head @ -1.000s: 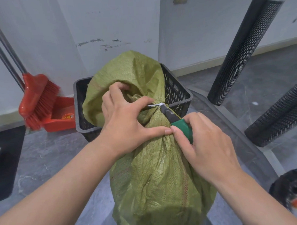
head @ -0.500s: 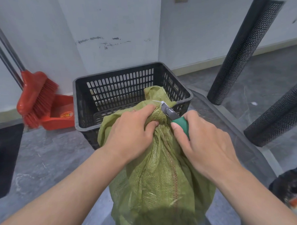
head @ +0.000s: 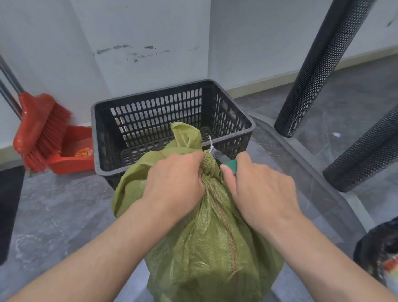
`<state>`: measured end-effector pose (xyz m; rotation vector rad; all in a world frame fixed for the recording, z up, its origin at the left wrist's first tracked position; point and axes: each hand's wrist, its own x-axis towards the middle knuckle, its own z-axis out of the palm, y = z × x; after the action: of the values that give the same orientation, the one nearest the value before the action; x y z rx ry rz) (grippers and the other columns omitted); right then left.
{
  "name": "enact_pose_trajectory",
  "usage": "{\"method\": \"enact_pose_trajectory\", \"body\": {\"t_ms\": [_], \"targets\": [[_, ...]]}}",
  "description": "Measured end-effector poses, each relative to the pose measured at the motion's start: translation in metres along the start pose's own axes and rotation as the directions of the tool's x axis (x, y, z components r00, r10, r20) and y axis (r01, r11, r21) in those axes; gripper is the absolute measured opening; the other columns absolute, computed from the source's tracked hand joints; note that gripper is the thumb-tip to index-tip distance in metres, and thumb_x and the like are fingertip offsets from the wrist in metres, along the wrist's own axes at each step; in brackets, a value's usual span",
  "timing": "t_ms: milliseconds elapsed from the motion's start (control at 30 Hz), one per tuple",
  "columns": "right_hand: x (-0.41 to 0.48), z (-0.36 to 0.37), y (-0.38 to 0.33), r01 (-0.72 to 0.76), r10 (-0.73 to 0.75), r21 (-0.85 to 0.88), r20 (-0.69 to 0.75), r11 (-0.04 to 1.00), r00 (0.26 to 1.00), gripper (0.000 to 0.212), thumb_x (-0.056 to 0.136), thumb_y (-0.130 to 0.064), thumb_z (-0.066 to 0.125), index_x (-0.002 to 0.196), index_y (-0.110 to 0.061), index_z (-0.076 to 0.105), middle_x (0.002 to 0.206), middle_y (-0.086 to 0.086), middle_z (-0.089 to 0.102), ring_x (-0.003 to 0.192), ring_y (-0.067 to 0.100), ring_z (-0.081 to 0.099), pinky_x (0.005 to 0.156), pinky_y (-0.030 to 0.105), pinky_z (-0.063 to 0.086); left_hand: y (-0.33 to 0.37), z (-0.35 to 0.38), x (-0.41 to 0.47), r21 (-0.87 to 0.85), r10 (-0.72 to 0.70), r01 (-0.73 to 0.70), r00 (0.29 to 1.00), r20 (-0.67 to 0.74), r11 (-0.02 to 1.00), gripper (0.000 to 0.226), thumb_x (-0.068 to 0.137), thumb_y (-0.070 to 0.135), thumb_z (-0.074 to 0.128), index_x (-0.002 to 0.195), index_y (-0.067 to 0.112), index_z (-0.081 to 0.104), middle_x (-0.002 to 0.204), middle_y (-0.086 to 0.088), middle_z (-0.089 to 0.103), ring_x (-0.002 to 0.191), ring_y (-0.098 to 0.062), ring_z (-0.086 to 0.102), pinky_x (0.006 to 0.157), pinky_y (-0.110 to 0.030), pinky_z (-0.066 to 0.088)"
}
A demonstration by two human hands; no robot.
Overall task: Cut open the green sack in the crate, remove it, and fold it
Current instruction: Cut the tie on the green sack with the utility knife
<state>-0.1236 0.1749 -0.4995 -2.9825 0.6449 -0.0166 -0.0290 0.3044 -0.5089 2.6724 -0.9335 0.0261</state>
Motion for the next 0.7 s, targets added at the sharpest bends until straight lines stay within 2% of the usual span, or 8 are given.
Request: {"method": "enact_pose_trajectory", "body": {"t_ms": [100, 233, 367, 467, 500, 567, 633, 700], "targets": [[0.003, 0.002, -0.002, -0.016, 0.016, -0.03, 0.001, 0.999, 1.0, 0.038, 0.106, -0.057, 0.02, 0.099, -0.022, 0.031, 0.093, -0.001, 0.064, 0.094, 0.031, 0.068, 0.058, 0.038, 0.03, 0.001, -0.001, 0.001, 0.012, -0.037, 0.036, 0.998, 0.043, 0.999, 0.011, 0.09, 0.017, 0.053, 0.082, 0.023, 0.05, 0.076, 0.0, 0.059, 0.072, -0.033, 0.054, 0.061, -0.037, 0.041], [0.007, 0.008, -0.009, -0.013, 0.014, -0.04, 0.033, 0.999, 0.999, 0.038, 0.107, -0.057, 0.023, 0.099, -0.021, 0.033, 0.1, 0.005, 0.067, 0.096, 0.034, 0.067, 0.062, 0.039, 0.033, 0.002, -0.006, 0.001, 0.038, -0.067, 0.063, 0.994, 0.085, 0.997, 0.014, 0.09, 0.016, 0.053, 0.079, 0.022, 0.048, 0.078, 0.0, 0.058, 0.072, -0.031, 0.051, 0.062, -0.036, 0.038], [0.026, 0.003, 0.027, -0.321, 0.319, 0.099, 0.042, 0.942, 0.947, 0.043, 0.108, -0.052, 0.026, 0.108, -0.016, 0.05, 0.116, 0.017, 0.068, 0.106, 0.039, 0.064, 0.072, 0.04, 0.035, 0.006, -0.003, -0.013, 0.049, -0.029, 0.022, 0.988, 0.15, 0.999, 0.015, 0.089, 0.011, 0.053, 0.081, 0.022, 0.057, 0.072, 0.005, 0.058, 0.068, -0.025, 0.056, 0.06, -0.034, 0.042], [0.023, -0.002, 0.035, -0.32, 0.325, 0.142, -0.011, 0.937, 0.946, 0.048, 0.107, -0.055, 0.025, 0.101, -0.014, 0.049, 0.106, 0.016, 0.067, 0.089, 0.036, 0.056, 0.07, 0.041, 0.037, -0.008, -0.002, -0.014, -0.014, -0.037, 0.039, 0.996, 0.085, 0.999, 0.015, 0.094, 0.013, 0.053, 0.085, 0.025, 0.056, 0.073, 0.008, 0.059, 0.063, -0.015, 0.053, 0.053, -0.028, 0.037], [0.021, 0.0, 0.03, -0.285, 0.29, 0.171, -0.004, 0.943, 0.957, 0.049, 0.106, -0.056, 0.024, 0.1, -0.014, 0.049, 0.104, 0.015, 0.067, 0.088, 0.035, 0.055, 0.069, 0.041, 0.037, -0.013, -0.003, -0.012, -0.056, -0.026, 0.03, 0.997, 0.068, 0.998, 0.013, 0.096, 0.017, 0.054, 0.088, 0.027, 0.057, 0.077, 0.008, 0.063, 0.067, -0.014, 0.057, 0.054, -0.028, 0.041], [0.018, 0.007, 0.018, -0.233, 0.235, 0.244, 0.023, 0.941, 0.972, 0.05, 0.106, -0.057, 0.025, 0.096, -0.015, 0.05, 0.099, 0.013, 0.065, 0.092, 0.037, 0.059, 0.069, 0.042, 0.04, -0.019, -0.006, -0.009, -0.141, -0.014, 0.021, 0.998, 0.054, 0.99, 0.008, 0.097, 0.026, 0.056, 0.103, 0.029, 0.061, 0.092, 0.006, 0.071, 0.086, -0.022, 0.067, 0.072, -0.035, 0.053], [0.018, 0.011, 0.011, -0.21, 0.213, 0.316, 0.027, 0.925, 0.977, 0.049, 0.106, -0.058, 0.026, 0.093, -0.016, 0.049, 0.093, 0.01, 0.064, 0.091, 0.037, 0.059, 0.071, 0.044, 0.045, -0.019, -0.008, -0.01, -0.236, -0.019, 0.033, 0.998, 0.062, 0.971, 0.027, 0.097, 0.031, 0.06, 0.124, 0.034, 0.063, 0.111, 0.009, 0.074, 0.102, -0.021, 0.067, 0.083, -0.029, 0.049], [0.02, 0.012, 0.009, -0.211, 0.22, 0.369, 0.018, 0.905, 0.975, 0.048, 0.105, -0.058, 0.028, 0.094, -0.017, 0.05, 0.093, 0.01, 0.065, 0.091, 0.037, 0.059, 0.075, 0.046, 0.049, -0.015, -0.009, -0.013, -0.315, -0.013, 0.038, 0.997, 0.082, 0.948, 0.04, 0.095, 0.036, 0.061, 0.135, 0.039, 0.057, 0.117, 0.016, 0.071, 0.106, -0.013, 0.064, 0.082, -0.025, 0.043]]}}
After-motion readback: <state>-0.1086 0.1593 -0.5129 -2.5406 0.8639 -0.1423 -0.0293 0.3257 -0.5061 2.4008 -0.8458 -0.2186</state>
